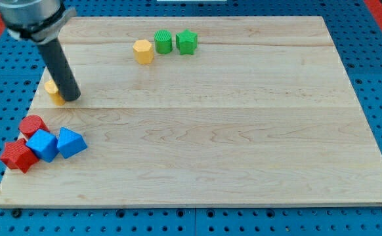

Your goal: Push the yellow heart into the red circle

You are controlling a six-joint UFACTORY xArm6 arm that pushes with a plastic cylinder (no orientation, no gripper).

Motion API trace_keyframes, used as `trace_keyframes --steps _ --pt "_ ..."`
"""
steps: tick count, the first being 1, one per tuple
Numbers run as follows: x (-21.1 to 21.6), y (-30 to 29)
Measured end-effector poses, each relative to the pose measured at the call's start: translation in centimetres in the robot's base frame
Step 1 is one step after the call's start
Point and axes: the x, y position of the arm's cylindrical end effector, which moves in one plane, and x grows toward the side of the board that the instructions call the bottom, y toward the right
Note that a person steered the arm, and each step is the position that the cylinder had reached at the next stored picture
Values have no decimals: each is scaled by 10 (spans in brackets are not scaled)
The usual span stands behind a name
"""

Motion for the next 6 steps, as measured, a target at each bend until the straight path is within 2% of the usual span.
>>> trace_keyframes --steps 1,2,3,4,5,6 --pt "-42 1" --pt "-67 -9" --pt "-46 -31" --pt "5 -31" --pt "5 -31" --pt "-36 -30"
